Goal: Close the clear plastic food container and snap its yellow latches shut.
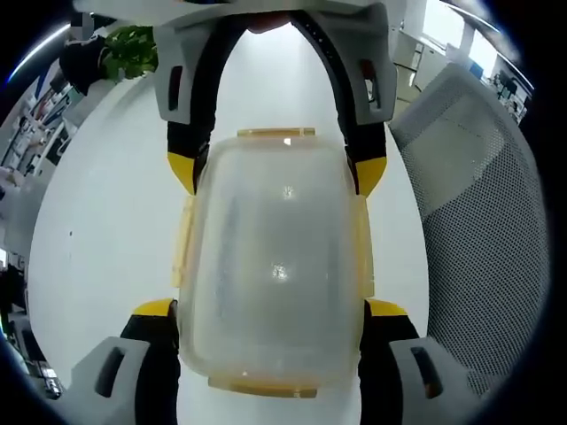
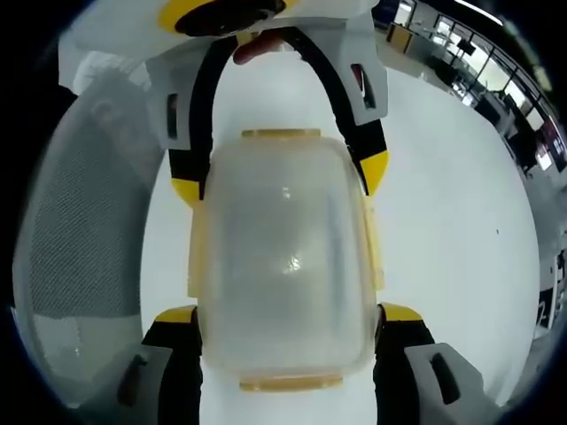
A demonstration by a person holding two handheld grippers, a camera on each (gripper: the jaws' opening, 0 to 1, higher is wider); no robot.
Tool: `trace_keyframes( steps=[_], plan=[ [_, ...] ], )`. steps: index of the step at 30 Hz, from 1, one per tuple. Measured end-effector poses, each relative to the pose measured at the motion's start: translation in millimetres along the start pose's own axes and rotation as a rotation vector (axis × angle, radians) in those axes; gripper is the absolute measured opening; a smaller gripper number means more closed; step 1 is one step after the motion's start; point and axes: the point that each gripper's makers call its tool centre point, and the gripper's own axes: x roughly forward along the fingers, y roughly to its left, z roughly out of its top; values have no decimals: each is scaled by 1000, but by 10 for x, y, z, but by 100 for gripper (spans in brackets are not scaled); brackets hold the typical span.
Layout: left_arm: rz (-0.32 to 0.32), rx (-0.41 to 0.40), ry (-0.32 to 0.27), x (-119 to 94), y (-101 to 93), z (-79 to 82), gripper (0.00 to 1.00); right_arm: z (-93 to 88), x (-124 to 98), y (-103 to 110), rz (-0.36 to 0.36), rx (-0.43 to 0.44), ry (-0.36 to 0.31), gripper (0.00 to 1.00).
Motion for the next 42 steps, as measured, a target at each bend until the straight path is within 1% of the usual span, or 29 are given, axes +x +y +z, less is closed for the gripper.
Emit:
trace_keyframes(
  steps=[6, 17, 25, 32, 36, 39, 42],
  plan=[
    [2, -4, 2, -51, -13, -125, 84, 133, 49, 24, 0, -4, 3, 81],
    [8, -18, -6, -120, -24, -289, 84, 292, 117, 46, 0, -11, 10, 81],
    [6, -20, 0, -165, 1, -421, 84, 443, 172, 36, -3, -7, -7, 81],
    [5, -26, -8, -210, 29, -526, 84, 549, 206, 22, -1, -9, -4, 82],
    [3, -26, -18, -225, 46, -571, 84, 589, 238, 9, -2, -7, 10, 82],
    [-1, -21, -9, -237, 50, -593, 85, 626, 246, 5, -6, 0, 16, 82],
    [-5, -19, -3, -237, 53, -600, 85, 621, 249, 1, -7, 1, 21, 82]
  ],
)
